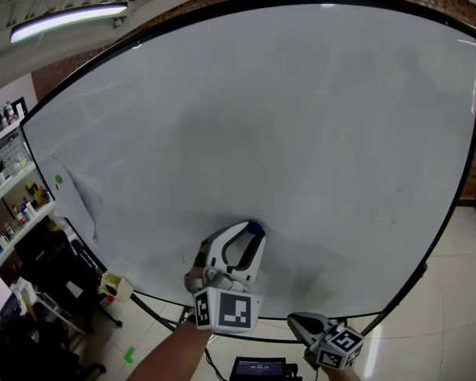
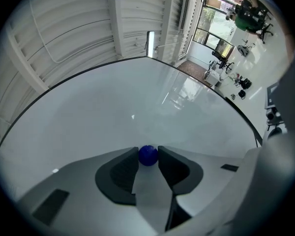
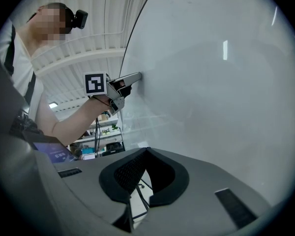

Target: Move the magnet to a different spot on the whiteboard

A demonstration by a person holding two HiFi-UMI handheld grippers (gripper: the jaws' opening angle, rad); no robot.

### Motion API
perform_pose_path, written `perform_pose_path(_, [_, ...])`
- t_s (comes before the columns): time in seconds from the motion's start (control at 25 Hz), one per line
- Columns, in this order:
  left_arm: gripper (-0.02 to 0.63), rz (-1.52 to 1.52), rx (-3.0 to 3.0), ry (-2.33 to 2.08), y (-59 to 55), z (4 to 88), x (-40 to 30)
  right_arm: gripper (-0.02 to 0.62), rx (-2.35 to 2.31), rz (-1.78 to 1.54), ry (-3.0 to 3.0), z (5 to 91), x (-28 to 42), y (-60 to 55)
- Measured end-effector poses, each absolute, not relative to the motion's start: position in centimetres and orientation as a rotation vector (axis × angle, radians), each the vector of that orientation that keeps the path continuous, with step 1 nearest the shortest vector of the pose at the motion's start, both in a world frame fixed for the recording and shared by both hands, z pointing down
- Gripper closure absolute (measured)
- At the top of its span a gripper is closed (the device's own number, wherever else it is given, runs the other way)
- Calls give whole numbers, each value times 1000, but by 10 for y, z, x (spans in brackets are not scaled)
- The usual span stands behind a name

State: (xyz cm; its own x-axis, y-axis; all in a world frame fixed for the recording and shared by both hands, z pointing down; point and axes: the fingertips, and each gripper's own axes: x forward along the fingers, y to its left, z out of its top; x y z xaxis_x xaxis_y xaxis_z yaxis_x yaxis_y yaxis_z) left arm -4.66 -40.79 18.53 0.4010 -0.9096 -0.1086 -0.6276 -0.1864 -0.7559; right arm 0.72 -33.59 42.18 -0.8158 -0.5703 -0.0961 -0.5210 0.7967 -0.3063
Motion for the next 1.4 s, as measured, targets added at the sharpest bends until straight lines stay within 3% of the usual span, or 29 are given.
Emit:
perform_pose_path(0.88, [442, -485, -1914, 1356, -395, 186, -49, 563, -815, -437, 2806, 427, 12, -339])
perform_pose_path(1.04, [443, -415, -2106, 1295, -390, 212, -57, 563, -806, -444, 2807, 431, 7, -339])
perform_pose_path(1.4, [528, -345, -2497, 1328, -363, 317, -122, 563, -794, -460, 2827, 435, -19, -321])
